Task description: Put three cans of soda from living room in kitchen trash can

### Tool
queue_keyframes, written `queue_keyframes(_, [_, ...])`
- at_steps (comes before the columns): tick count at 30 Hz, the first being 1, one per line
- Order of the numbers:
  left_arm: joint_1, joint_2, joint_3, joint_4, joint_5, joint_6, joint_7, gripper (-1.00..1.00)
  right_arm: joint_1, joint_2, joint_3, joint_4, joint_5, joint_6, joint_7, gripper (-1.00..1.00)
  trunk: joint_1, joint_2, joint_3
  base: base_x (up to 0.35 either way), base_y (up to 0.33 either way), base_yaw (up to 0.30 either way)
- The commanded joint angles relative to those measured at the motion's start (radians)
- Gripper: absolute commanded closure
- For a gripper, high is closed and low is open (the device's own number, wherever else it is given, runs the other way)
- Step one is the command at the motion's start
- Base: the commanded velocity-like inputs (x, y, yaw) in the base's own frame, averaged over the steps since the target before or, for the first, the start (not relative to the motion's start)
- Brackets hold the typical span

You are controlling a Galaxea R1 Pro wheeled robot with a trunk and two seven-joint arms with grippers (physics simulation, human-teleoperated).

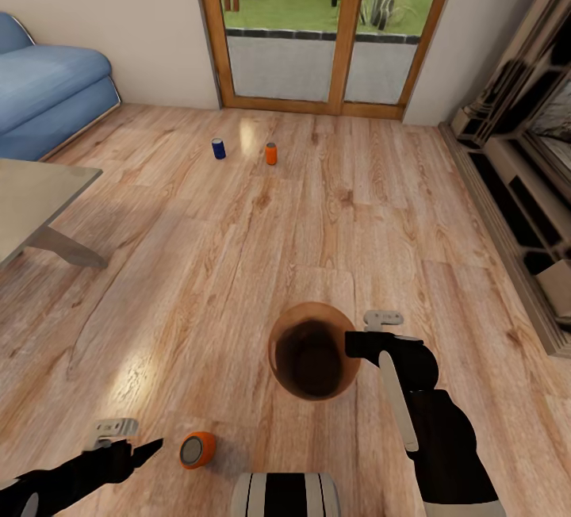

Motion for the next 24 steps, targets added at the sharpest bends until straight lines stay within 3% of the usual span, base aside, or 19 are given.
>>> queue_keyframes(1, [0.000, 0.000, 0.002, 0.000, 0.000, 0.001, 0.002, -1.00, 0.000, 0.000, 0.000, 0.000, -0.021, 0.000, 0.005, 1.00, 0.000, 0.000, 0.000, 0.000, 0.000, 0.000])
queue_keyframes(16, [0.000, -0.001, 0.005, -0.001, -0.009, 0.010, 0.013, -1.00, 0.000, -0.005, 0.000, 0.000, -0.021, 0.000, 0.005, 1.00, 0.000, 0.000, 0.000, 0.000, 0.000, 0.000])
queue_keyframes(24, [0.000, -0.018, -0.011, -0.003, -0.010, 0.062, 0.129, -1.00, 0.000, -0.005, 0.000, 0.000, -0.021, 0.000, 0.005, 1.00, 0.000, 0.000, 0.000, 0.000, 0.000, 0.000])
